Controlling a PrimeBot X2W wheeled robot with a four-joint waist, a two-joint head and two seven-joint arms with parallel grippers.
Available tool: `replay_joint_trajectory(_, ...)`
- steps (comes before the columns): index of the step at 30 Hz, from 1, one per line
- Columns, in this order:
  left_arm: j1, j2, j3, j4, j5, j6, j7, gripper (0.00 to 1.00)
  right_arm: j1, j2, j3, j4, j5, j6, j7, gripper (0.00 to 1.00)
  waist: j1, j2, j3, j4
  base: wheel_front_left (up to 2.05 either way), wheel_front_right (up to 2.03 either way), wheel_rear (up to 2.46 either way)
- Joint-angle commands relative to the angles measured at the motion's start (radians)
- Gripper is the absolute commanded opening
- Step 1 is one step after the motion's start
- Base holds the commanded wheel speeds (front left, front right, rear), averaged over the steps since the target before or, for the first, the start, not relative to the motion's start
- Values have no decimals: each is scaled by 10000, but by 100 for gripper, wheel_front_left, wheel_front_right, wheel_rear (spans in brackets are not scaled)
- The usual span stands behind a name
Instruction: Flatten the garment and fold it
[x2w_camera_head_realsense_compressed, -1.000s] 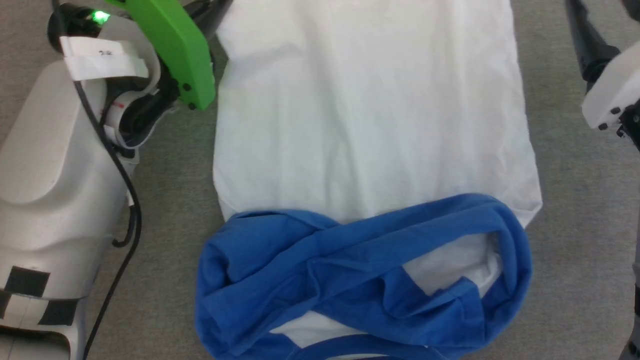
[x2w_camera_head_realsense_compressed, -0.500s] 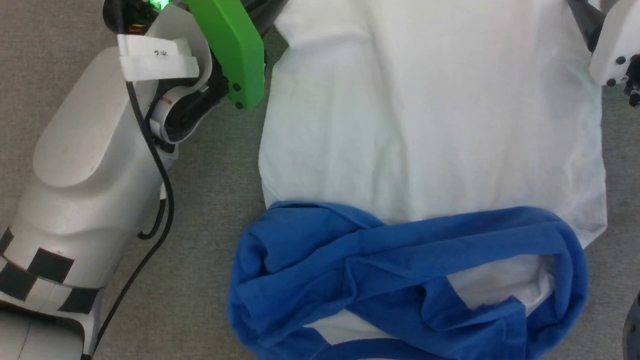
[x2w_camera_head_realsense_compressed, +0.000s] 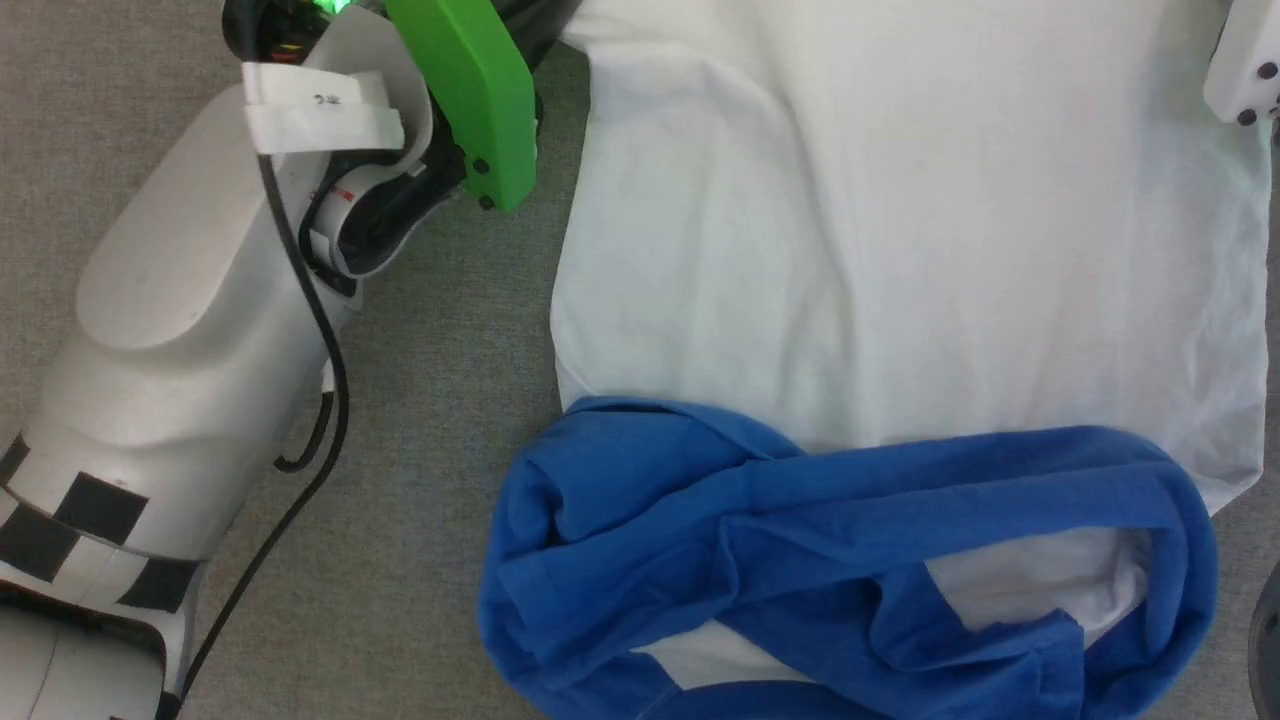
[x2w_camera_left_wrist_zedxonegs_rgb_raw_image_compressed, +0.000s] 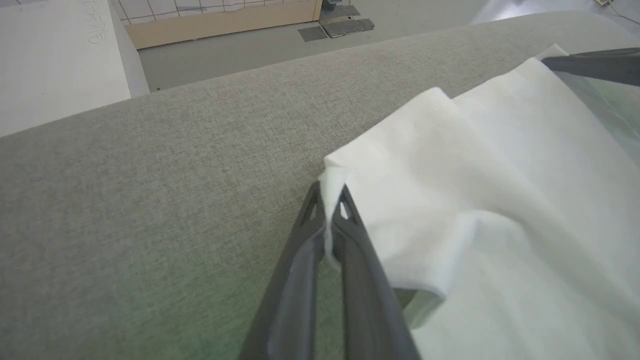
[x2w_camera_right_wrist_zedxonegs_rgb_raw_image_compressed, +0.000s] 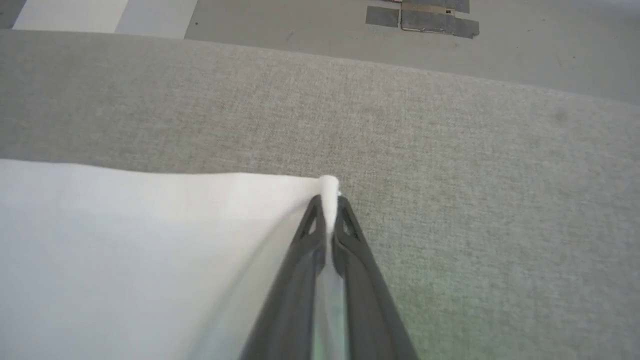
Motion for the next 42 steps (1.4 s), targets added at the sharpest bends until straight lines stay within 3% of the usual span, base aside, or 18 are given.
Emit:
replay_joint_trajectory(1,-228,84,37,79,-47,-66,-174,0,-38,-14,-42,113,-98,-15,-106,0,0,0,-119,-44,0,0,0)
replay_joint_trajectory(17,-285,621,807,809,254,8,-2558,0,-214,-183,-273,466,64,-15,-2312,0,0,0,-1381,-377,0,0,0)
replay_joint_trajectory(22,109,880,883,536,249,12,-2908,0,103,-237,-210,214,538,-15,-2648,0,0,0,-1813,-303,0,0,0)
replay_joint_trajectory(30,1931,1568,659,-821,80,19,-3313,0,1946,-343,-115,-892,1776,-15,-2726,0,0,0,-2926,-173,0,0,0)
replay_joint_trajectory(34,3464,2158,712,-2056,-109,363,-3525,0,3415,-254,-255,-1910,2256,-15,-2573,0,0,0,-3537,-190,0,0,0)
replay_joint_trajectory(42,6696,3271,810,-4614,-596,1696,-3584,0,6493,202,-799,-4141,2915,-15,-1775,0,0,0,-4409,-119,0,0,0)
